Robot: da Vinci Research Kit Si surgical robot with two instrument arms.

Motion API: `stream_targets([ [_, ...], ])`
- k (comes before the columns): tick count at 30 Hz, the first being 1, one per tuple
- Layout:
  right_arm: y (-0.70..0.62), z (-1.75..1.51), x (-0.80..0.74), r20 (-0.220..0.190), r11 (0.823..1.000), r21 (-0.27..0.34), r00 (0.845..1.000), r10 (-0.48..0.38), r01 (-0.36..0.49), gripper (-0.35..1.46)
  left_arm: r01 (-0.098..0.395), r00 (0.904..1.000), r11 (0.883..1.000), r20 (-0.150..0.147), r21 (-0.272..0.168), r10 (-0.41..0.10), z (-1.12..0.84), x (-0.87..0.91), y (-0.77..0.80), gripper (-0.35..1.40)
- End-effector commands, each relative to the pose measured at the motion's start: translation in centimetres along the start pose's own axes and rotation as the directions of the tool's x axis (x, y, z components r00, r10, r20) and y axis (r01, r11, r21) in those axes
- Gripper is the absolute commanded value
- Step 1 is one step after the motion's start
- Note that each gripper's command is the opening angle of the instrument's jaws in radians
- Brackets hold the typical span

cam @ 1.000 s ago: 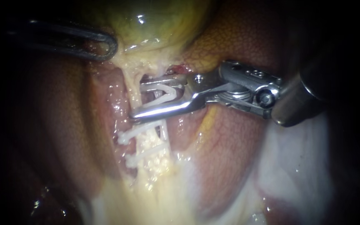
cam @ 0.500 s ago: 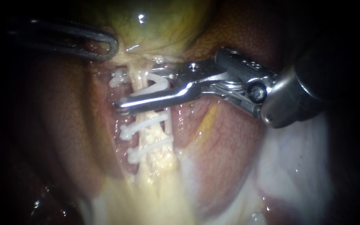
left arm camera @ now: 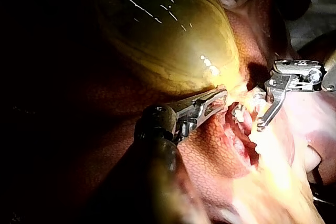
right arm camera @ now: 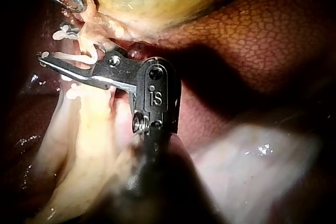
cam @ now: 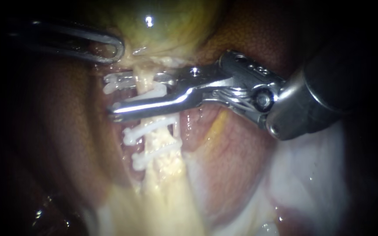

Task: Clipping third clip left tube

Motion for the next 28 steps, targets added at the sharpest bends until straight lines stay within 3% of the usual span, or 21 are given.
stream_targets([
  [1,0.01,-0.02,0.00,0.000,1.000,-0.001,1.000,0.000,0.000,0.06,-0.001,1.0000,1.000,0.000,0.001,0.001,0.00,0.00,0.00,-0.35],
  [9,0.05,-0.11,0.00,0.000,0.999,0.001,0.999,0.041,-0.041,-0.35,-0.001,1.0000,1.000,0.000,0.001,0.001,0.00,0.00,0.00,-0.35],
  [14,0.04,-0.10,-0.02,-0.002,0.999,0.003,0.999,0.046,-0.046,-0.35,-0.001,1.0000,1.000,0.000,0.001,0.001,0.00,0.00,0.00,-0.35],
  [19,0.03,-0.09,-0.03,0.035,0.999,-0.009,0.998,0.054,-0.053,-0.35,-0.001,1.0000,1.000,0.000,0.001,0.001,0.00,0.00,0.00,-0.35],
  [28,0.03,-0.10,-0.03,0.035,0.999,-0.009,0.998,0.053,-0.053,-0.35,-0.001,1.0000,1.000,0.000,0.001,0.001,0.00,0.00,0.00,-0.35],
])
